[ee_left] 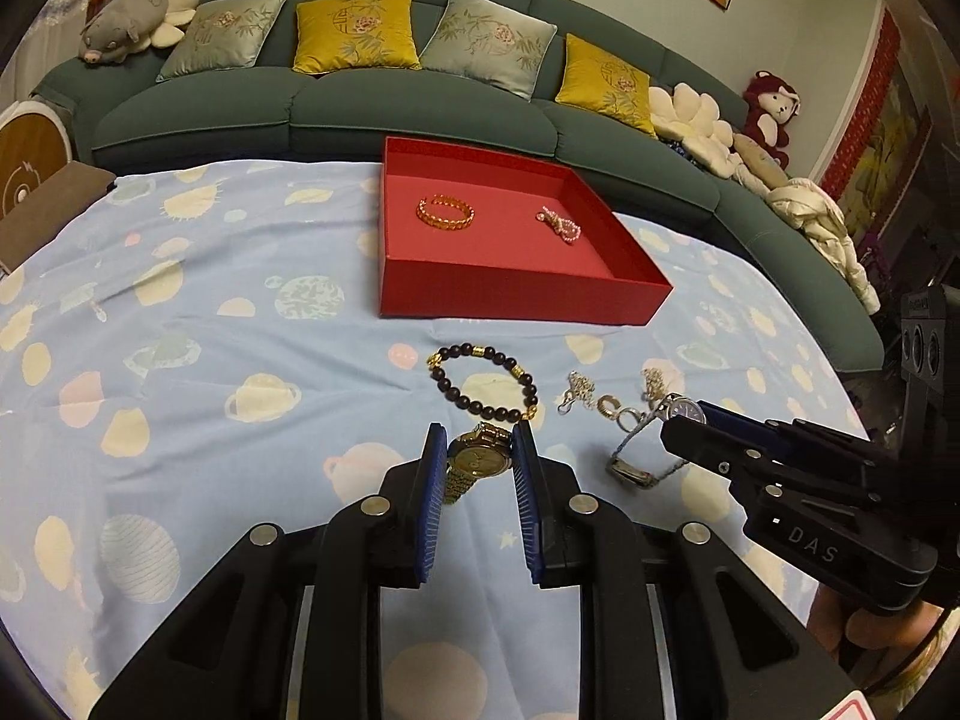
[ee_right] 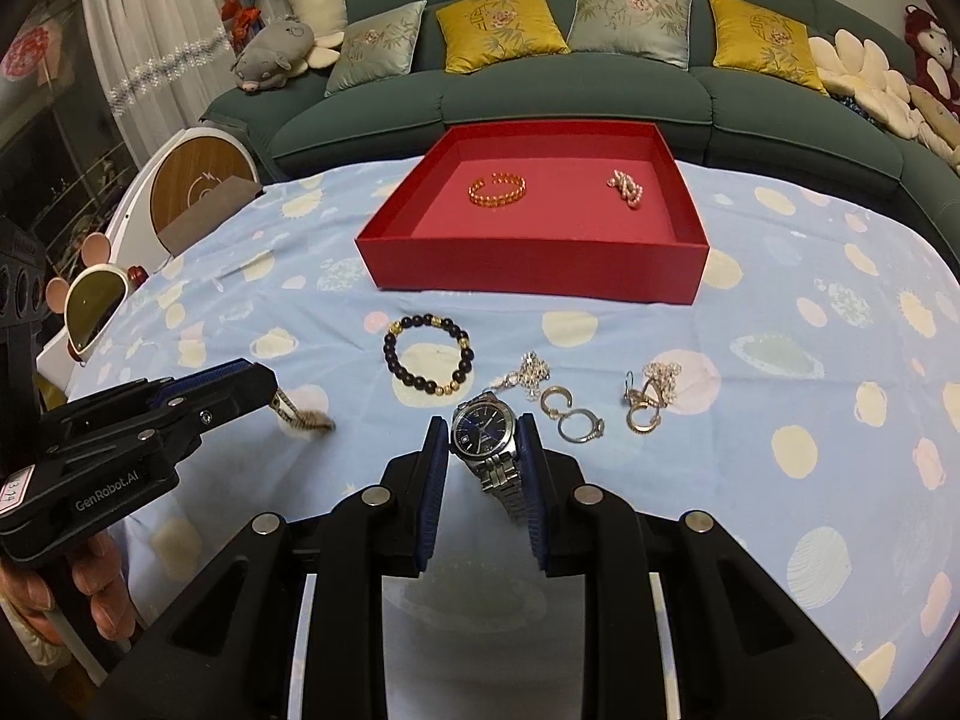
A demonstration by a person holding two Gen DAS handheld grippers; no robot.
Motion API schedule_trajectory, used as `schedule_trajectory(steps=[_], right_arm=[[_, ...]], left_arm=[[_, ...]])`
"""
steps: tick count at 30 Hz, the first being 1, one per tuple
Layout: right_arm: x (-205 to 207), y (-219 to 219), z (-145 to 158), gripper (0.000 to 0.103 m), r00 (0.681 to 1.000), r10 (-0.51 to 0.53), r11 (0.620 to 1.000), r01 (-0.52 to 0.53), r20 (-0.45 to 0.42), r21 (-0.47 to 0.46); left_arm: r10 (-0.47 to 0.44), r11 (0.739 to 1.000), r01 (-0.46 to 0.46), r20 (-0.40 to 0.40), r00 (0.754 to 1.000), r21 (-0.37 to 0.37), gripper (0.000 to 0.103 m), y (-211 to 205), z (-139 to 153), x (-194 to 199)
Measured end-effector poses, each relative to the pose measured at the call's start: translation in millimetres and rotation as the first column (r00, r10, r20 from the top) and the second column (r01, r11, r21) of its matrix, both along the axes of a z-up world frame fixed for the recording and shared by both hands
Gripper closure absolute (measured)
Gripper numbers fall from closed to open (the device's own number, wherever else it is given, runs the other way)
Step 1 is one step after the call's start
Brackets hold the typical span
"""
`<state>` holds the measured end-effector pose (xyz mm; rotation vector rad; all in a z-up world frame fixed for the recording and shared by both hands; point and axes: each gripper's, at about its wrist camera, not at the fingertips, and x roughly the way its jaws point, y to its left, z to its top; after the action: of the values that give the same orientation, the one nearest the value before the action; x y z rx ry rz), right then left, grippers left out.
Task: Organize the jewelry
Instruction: 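Lower both watches into the red box and open both tools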
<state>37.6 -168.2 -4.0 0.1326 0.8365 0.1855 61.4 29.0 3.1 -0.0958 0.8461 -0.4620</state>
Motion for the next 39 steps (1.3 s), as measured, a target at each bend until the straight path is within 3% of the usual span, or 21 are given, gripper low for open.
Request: schedule_trajectory(steps=[8,18,25,32,39], right_arm=[[17,-13,40,0.080,0.994,-0.051,0.998,0.048,0.093,0.033],[75,-37,72,0.080,0.981,-0.096,0.995,0.092,0.167,0.029],[131,-54,56,0.080,0.980,-0.118,0.993,0.116,0.158,0.021],[172,-60,14,0.080,0.991,-0.110,0.994,0.111,0.073,-0.010],[187,-58,-14,0.080,0.995,-0.098,0.995,0.099,0.019,-0.029]], left_arm=[[0.003,0.998,0.001,0.070,0.998,-0.056,0.084,-9,43,16],[-0.011,1.000,0.009,0.179,0.984,0.015,0.084,-41,85,84],[-0.006,0.998,-0.004,0.169,0.986,0.063,0.084,-71,61,142],[0.026,0.995,-0.032,0.067,0.997,0.098,0.084,-85,9,186],[0.067,0.997,-0.066,-0.011,0.998,0.039,0.083,-76,-13,219]])
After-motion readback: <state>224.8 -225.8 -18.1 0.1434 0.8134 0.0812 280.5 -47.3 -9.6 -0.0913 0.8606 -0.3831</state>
